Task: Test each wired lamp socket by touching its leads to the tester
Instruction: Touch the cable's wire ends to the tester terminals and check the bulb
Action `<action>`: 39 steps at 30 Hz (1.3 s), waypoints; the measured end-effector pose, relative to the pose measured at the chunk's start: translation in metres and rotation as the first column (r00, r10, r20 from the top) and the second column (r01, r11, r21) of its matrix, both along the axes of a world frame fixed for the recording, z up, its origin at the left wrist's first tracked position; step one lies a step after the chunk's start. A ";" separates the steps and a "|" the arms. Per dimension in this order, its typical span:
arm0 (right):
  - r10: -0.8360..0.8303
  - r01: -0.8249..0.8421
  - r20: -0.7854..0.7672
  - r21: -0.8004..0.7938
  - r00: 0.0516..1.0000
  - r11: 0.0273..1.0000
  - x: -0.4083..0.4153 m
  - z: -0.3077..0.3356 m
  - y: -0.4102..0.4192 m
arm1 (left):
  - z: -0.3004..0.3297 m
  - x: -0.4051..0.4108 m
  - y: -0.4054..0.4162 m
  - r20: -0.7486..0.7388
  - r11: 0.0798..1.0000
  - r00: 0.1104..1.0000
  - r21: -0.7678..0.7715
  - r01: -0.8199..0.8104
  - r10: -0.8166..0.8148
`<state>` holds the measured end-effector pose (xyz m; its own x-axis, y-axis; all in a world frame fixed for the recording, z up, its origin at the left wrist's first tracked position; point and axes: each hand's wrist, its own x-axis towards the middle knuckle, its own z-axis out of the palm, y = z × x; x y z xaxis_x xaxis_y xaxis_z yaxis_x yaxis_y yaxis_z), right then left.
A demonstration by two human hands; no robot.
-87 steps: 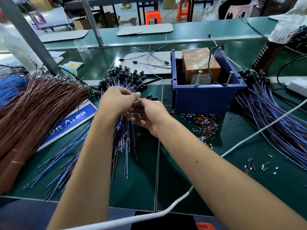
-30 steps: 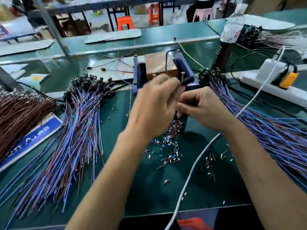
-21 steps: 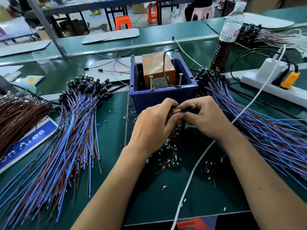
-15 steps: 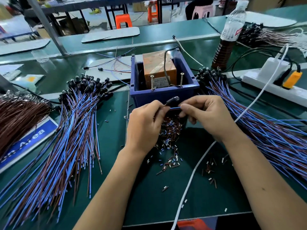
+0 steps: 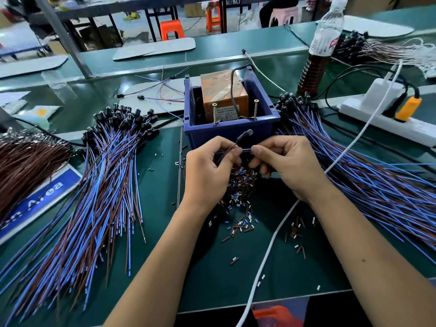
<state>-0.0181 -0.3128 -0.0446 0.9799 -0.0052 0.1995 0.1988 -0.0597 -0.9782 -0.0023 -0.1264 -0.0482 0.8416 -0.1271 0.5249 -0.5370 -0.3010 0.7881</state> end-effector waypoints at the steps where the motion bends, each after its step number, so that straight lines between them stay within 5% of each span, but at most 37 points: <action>1: 0.006 -0.006 -0.001 0.010 1.000 1.000 0.000 0.000 0.001 | 0.000 0.000 0.000 -0.009 1.000 1.000 -0.002 -0.001 0.001; 6: -0.074 0.068 0.022 0.183 0.997 0.981 0.002 0.002 -0.011 | 0.004 0.005 0.013 -0.075 0.990 0.993 -0.102 -0.094 0.086; 9: -0.030 0.028 0.045 0.061 0.999 0.998 0.000 0.000 -0.006 | 0.006 0.005 0.015 -0.111 0.983 0.991 -0.162 -0.091 0.073; 21: -0.063 0.060 0.089 0.037 0.994 0.998 -0.004 0.000 0.014 | 0.005 -0.002 0.008 0.005 1.000 1.000 0.023 0.015 -0.015; 34: -0.129 0.104 0.080 0.259 0.988 0.960 -0.008 0.009 0.011 | 0.012 -0.007 0.012 0.181 0.992 0.983 0.118 -0.042 0.020; 39: -0.060 0.045 0.045 0.284 0.997 0.958 -0.006 0.006 0.007 | 0.014 -0.009 0.010 0.173 0.993 0.978 -0.060 -0.106 0.115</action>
<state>-0.0239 -0.3054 -0.0381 0.9648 -0.1199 0.2339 0.2546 0.2056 -0.9449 -0.0111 -0.1167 -0.0340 0.7431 -0.0087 0.6692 -0.6342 -0.3285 0.6999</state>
